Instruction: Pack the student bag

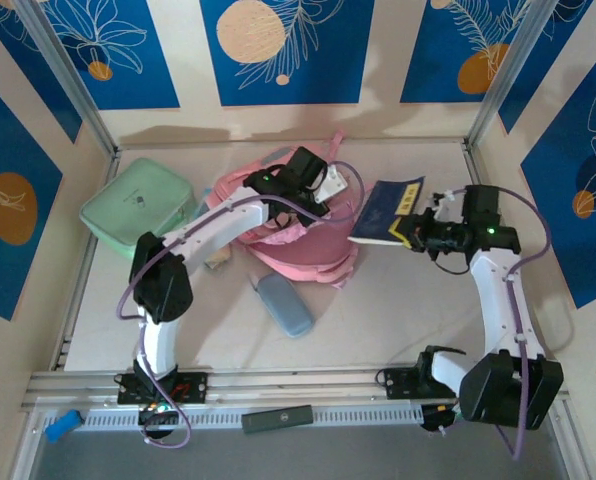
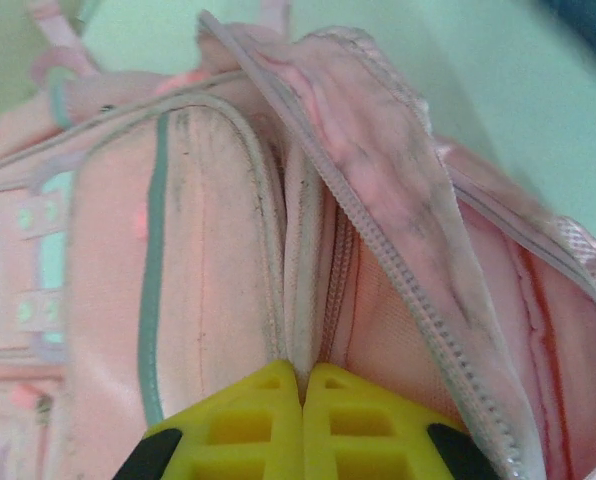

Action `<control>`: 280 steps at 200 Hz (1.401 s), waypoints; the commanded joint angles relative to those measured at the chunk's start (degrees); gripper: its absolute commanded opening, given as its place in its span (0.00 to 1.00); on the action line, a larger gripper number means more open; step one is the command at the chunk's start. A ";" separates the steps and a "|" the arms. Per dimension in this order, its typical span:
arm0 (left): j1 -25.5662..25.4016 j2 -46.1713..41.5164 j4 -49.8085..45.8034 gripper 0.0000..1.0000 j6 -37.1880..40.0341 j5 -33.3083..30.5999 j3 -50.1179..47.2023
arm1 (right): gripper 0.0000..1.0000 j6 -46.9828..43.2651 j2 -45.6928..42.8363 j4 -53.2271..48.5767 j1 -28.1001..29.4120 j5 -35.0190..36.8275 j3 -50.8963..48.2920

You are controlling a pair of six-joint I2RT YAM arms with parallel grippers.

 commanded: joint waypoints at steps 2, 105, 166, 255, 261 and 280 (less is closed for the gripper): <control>1.20 -1.73 0.89 0.00 -2.54 -2.07 4.67 | 0.00 3.68 0.61 1.09 6.45 -0.12 -2.63; 1.42 -3.71 4.09 0.00 -5.39 -7.25 6.95 | 0.00 5.92 22.68 25.36 21.34 -3.40 1.90; 1.43 -4.23 5.47 0.00 -8.51 -10.96 6.98 | 0.17 -4.66 50.39 17.77 21.89 -5.15 23.95; 1.52 -4.76 5.42 0.00 -8.61 -10.29 6.23 | 0.56 -2.27 35.50 13.03 22.11 13.21 10.64; 1.57 -4.84 5.77 0.00 -8.70 -10.27 5.98 | 0.52 -0.98 34.41 14.63 23.49 12.95 9.17; 1.57 -5.28 6.71 0.00 -8.86 -9.95 5.08 | 0.35 3.11 34.06 18.29 27.38 13.99 7.05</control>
